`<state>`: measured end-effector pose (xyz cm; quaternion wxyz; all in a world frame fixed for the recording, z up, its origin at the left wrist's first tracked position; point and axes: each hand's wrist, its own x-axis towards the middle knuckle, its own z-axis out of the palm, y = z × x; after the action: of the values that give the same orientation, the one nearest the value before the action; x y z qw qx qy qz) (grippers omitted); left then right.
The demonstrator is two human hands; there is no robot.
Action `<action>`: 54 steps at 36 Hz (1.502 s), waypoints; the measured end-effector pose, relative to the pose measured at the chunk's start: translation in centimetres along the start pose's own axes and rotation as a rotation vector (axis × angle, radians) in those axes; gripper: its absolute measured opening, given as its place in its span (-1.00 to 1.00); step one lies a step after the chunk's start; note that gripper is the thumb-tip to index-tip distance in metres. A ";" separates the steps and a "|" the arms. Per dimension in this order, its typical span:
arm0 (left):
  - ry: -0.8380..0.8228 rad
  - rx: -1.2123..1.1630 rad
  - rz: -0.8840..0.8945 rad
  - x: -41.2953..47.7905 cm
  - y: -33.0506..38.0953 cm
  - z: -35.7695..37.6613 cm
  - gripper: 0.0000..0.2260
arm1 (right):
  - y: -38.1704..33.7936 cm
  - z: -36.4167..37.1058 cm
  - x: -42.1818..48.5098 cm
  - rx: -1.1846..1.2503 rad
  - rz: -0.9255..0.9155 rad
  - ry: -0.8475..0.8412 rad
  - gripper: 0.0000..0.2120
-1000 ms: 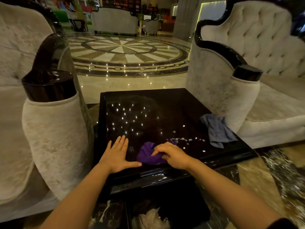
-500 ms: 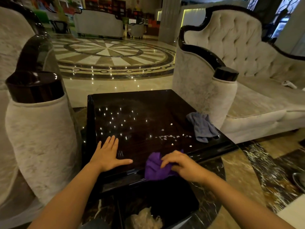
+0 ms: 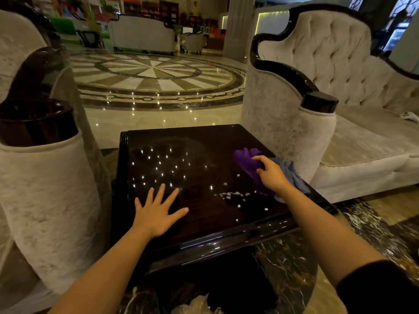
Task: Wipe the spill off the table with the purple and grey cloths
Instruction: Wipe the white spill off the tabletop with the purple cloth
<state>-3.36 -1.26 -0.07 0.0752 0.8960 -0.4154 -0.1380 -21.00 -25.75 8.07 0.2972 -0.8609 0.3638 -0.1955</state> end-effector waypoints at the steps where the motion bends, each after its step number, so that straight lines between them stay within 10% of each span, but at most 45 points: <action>1: -0.006 0.011 -0.007 0.1 0.0 0.2 -0.32 | 0.4 0.1 0.6 -0.032 0.020 0.000 -0.61; 24: -0.044 0.088 -0.020 0.0 0.2 1.0 -0.43 | 5.3 4.5 5.7 -0.453 0.017 -0.251 -0.46; 54: -0.041 0.085 -0.011 0.3 0.1 0.7 -0.50 | -2.3 8.5 -15.7 -0.135 -0.427 -0.420 -0.59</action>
<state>-3.45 -1.54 -0.80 0.0280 0.8977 -0.4171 -0.1389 -25.41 -9.66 1.34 0.2604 -0.9571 0.1177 -0.0469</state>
